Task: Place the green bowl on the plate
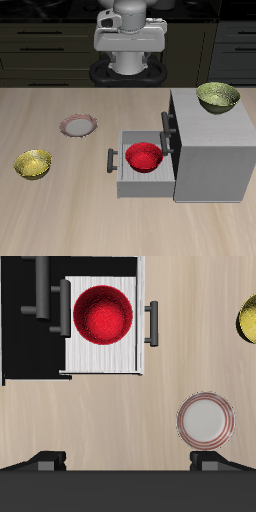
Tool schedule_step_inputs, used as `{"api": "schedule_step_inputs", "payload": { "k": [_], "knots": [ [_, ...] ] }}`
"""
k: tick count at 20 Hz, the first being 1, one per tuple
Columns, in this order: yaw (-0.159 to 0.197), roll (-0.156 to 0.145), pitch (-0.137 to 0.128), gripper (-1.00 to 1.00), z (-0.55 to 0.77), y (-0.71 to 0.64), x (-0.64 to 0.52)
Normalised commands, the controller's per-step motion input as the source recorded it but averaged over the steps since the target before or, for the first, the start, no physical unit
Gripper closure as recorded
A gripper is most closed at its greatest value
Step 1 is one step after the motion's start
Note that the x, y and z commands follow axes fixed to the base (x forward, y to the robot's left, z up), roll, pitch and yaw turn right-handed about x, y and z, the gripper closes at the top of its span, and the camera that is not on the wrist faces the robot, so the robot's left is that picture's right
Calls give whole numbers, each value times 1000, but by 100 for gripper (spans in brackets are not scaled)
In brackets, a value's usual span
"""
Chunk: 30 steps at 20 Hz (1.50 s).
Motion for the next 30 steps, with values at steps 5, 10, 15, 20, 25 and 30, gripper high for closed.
{"api": "schedule_step_inputs", "payload": {
  "k": [5,10,15,20,25,30],
  "knots": [
    [26,46,-12,-100,96,273,306],
    [15,72,7,-100,79,446,429],
    [5,62,-2,-100,69,342,251],
    [-9,62,14,-100,6,381,289],
    [-8,37,-4,-100,108,392,204],
    [2,13,-7,-100,128,248,58]
  ]
}}
